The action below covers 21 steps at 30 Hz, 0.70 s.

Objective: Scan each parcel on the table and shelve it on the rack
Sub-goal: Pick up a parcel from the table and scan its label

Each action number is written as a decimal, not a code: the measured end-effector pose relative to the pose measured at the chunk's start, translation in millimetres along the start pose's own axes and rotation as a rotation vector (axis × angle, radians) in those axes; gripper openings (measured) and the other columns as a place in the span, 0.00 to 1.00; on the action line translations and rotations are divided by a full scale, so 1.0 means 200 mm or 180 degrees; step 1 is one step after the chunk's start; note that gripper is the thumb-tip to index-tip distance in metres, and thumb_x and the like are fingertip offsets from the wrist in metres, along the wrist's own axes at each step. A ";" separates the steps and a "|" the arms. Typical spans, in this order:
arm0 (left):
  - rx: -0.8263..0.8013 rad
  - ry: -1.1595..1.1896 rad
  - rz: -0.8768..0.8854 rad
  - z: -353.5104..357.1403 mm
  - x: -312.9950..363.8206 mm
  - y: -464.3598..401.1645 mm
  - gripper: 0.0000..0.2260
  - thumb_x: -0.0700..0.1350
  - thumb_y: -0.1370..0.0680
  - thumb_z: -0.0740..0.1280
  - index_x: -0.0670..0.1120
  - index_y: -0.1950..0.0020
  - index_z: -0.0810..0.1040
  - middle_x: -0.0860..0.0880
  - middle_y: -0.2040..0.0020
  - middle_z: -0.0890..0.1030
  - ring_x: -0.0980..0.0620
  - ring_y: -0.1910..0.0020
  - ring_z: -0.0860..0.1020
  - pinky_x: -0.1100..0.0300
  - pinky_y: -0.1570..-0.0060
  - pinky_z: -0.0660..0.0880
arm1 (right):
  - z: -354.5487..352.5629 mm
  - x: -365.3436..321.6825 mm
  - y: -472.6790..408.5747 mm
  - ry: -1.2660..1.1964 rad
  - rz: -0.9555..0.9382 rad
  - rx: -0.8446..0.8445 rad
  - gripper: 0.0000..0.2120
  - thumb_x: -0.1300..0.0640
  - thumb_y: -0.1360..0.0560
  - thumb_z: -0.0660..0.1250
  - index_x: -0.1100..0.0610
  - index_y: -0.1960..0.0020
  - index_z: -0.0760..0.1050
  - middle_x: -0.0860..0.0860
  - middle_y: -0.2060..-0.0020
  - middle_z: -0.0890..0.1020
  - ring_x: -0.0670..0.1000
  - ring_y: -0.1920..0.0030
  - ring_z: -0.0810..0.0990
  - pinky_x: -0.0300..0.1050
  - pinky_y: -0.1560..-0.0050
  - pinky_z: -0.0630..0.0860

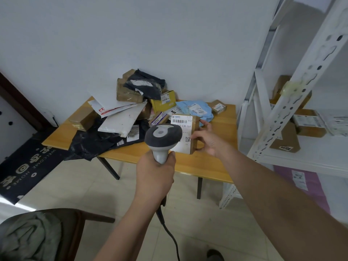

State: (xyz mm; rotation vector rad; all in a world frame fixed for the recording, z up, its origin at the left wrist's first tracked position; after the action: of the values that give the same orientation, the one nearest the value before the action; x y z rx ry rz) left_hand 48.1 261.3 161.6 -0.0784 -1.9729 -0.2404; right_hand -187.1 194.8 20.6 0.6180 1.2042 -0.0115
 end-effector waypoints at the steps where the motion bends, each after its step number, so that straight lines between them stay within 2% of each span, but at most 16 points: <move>1: -0.0001 0.0020 0.0005 0.00 0.00 0.01 0.15 0.44 0.21 0.67 0.35 0.61 0.72 0.41 0.70 0.72 0.57 0.80 0.67 0.71 0.82 0.64 | 0.00 0.00 0.01 0.0002 -0.0001 -0.0001 0.40 0.71 0.34 0.71 0.38 0.35 0.60 0.52 0.39 0.77 0.58 0.36 0.73 0.74 0.39 0.68; 4: -0.0053 0.0041 0.0074 0.00 0.01 0.03 0.16 0.45 0.21 0.67 0.32 0.59 0.73 0.41 0.69 0.73 0.56 0.79 0.68 0.71 0.81 0.64 | -0.01 0.00 0.04 0.0015 -0.0023 -0.0001 0.40 0.71 0.33 0.70 0.39 0.33 0.59 0.53 0.39 0.77 0.58 0.37 0.74 0.73 0.40 0.69; 7: -0.0310 0.0092 0.0195 0.05 0.04 0.06 0.15 0.47 0.21 0.67 0.36 0.58 0.74 0.42 0.69 0.75 0.59 0.80 0.70 0.71 0.80 0.66 | -0.07 0.01 0.11 0.0049 0.0040 -0.0016 0.40 0.71 0.32 0.69 0.40 0.31 0.59 0.52 0.41 0.77 0.58 0.37 0.74 0.72 0.40 0.69; 11: -0.0699 0.0205 0.0386 0.21 0.09 0.09 0.12 0.47 0.21 0.68 0.39 0.58 0.74 0.43 0.69 0.76 0.58 0.79 0.71 0.70 0.79 0.67 | -0.27 0.05 0.26 0.0186 0.0211 0.0029 0.40 0.70 0.31 0.69 0.40 0.30 0.60 0.52 0.40 0.76 0.59 0.36 0.72 0.77 0.40 0.66; 14: -0.1009 0.0246 0.0582 0.40 0.13 0.12 0.13 0.45 0.21 0.68 0.43 0.65 0.74 0.48 0.74 0.75 0.56 0.77 0.72 0.66 0.77 0.68 | -0.51 0.10 0.44 0.0132 0.0370 0.0043 0.37 0.72 0.30 0.66 0.41 0.32 0.62 0.52 0.41 0.78 0.57 0.38 0.75 0.74 0.43 0.71; 17: -0.1362 0.0315 0.0669 0.62 0.17 0.19 0.15 0.43 0.21 0.67 0.42 0.66 0.72 0.49 0.75 0.73 0.53 0.76 0.71 0.61 0.74 0.69 | -0.83 0.17 0.65 -0.0011 0.0500 0.0245 0.36 0.73 0.29 0.64 0.43 0.30 0.63 0.53 0.39 0.77 0.58 0.39 0.75 0.68 0.52 0.77; 19: -0.1565 0.0346 0.0789 0.77 0.21 0.26 0.15 0.43 0.20 0.67 0.40 0.67 0.72 0.47 0.75 0.73 0.53 0.77 0.71 0.62 0.75 0.68 | -1.08 0.21 0.79 -0.0210 0.0506 0.0467 0.35 0.72 0.29 0.64 0.43 0.30 0.64 0.54 0.44 0.80 0.58 0.43 0.76 0.63 0.54 0.78; 21: -0.1718 0.0356 0.0904 0.91 0.27 0.33 0.17 0.42 0.20 0.66 0.41 0.68 0.72 0.47 0.76 0.73 0.55 0.79 0.70 0.65 0.77 0.67 | -1.32 0.23 0.90 -0.0563 0.0434 0.0806 0.33 0.71 0.28 0.65 0.44 0.31 0.65 0.54 0.52 0.81 0.57 0.46 0.76 0.65 0.50 0.76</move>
State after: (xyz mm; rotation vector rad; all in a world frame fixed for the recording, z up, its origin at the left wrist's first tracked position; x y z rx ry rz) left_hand -125.8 359.6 148.9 -0.6733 -1.7146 -0.5706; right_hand -339.2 479.0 2.8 0.9015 0.9945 -0.1031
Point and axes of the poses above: each hand's wrist, its own y-axis away from the middle knuckle, its own z-axis out of the palm, x = y × z, the point moved 8 cm from there along -y, towards the middle knuckle
